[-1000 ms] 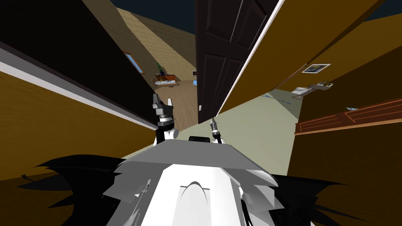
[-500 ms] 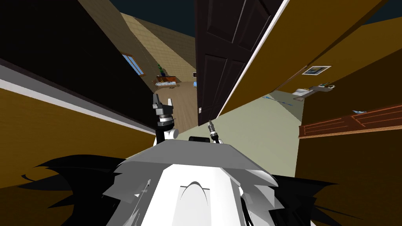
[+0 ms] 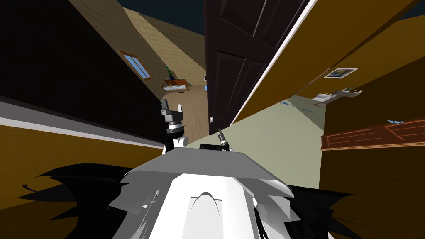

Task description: Push the door open

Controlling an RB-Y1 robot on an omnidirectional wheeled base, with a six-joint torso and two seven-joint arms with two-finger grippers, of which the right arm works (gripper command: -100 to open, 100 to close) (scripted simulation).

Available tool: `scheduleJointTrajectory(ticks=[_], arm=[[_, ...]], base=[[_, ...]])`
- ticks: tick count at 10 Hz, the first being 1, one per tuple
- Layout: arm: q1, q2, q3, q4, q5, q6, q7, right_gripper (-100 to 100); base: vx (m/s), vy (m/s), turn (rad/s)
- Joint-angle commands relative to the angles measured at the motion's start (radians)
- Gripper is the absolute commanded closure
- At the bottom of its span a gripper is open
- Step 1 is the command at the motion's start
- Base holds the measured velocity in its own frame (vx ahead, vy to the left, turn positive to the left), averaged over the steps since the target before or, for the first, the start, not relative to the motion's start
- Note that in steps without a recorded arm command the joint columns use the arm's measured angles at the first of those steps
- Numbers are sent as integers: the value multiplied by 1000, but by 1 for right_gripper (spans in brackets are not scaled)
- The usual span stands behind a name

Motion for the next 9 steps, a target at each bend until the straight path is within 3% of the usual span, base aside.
scheduleJointTrajectory(ticks=[1,7,9], arm=[[-11,2,11,39,12,-13,-3,-100],[-36,9,51,149,51,-48,-15,-100],[-32,5,53,141,52,-44,-18,-100]], base=[[122,-12,14],[187,-8,10],[133,0,3]])
